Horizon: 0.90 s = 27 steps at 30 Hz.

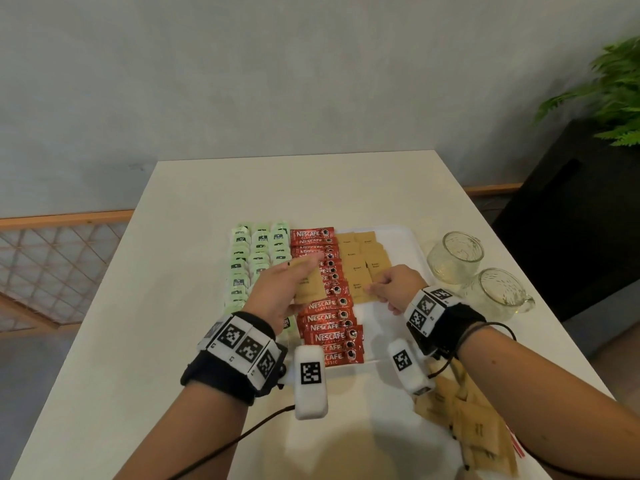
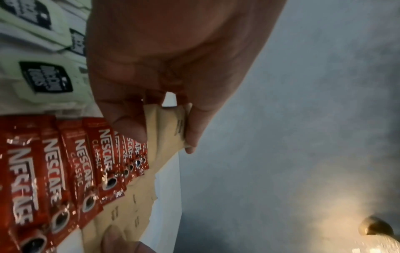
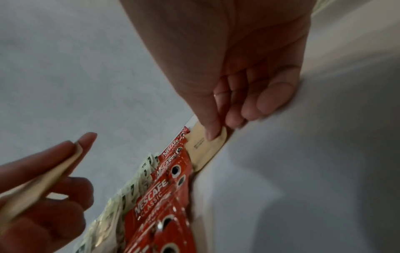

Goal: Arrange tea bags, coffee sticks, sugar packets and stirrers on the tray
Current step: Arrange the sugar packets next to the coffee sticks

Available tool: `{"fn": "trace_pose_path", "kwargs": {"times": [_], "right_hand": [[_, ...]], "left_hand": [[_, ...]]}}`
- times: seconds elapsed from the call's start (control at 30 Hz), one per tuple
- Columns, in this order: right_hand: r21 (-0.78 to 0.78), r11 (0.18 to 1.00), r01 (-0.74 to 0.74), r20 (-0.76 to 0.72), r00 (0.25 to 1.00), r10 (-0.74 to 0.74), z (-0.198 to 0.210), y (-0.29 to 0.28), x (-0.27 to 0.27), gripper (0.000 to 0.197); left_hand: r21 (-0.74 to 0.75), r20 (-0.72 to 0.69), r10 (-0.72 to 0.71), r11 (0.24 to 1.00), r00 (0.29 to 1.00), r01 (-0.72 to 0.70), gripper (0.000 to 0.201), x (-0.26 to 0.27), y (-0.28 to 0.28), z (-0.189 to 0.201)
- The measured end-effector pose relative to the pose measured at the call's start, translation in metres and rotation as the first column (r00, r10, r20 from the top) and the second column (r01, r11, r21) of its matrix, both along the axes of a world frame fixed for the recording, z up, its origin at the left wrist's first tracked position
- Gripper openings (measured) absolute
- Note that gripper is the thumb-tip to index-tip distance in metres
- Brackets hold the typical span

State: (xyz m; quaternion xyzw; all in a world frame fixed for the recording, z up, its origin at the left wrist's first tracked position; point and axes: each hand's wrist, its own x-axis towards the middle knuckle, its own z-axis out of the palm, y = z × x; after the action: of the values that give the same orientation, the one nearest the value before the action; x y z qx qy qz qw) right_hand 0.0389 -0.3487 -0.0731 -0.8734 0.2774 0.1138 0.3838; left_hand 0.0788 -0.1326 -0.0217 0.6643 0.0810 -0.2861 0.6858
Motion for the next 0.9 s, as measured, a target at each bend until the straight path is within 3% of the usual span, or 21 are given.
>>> {"fn": "trace_pose_path", "kwargs": {"times": [0.2,0.37,0.43,0.57,0.77,0.9], "right_hand": [[-0.023,1.000,-0.012,0.146,0.989,0.015,0.006,0.001,-0.012,0.033],[0.388,0.914,-0.121,0.244,0.969,0.025,0.031,0.017,-0.024,0.054],[0.454,0.869,-0.199,0.257,0.963,0.086,0.038,0.024,-0.028,0.048],[0.434,0.842,-0.320,0.334,0.925,0.179,0.045,0.028,-0.038,0.016],[0.449,0.848,-0.281,0.330,0.934,0.135,0.046,0.013,-0.052,0.005],[0.496,0.840,-0.220,0.362,0.932,0.031,0.049,0.003,-0.053,0.005]], "left_hand": [[-0.047,-0.031,-0.003,0.999,1.000,0.001,0.014,-0.004,-0.001,-0.003],[-0.142,-0.009,0.027,0.990,1.000,-0.028,0.016,-0.012,-0.014,0.001],[-0.232,-0.026,0.036,0.972,0.999,-0.041,0.018,-0.017,-0.023,0.004],[-0.344,-0.026,0.059,0.937,0.998,-0.064,0.029,-0.029,-0.036,0.008],[-0.214,0.094,0.009,0.977,0.996,0.011,0.011,-0.044,-0.033,0.001],[-0.142,0.151,-0.057,0.987,0.987,0.079,0.017,-0.049,-0.030,0.000]]}}
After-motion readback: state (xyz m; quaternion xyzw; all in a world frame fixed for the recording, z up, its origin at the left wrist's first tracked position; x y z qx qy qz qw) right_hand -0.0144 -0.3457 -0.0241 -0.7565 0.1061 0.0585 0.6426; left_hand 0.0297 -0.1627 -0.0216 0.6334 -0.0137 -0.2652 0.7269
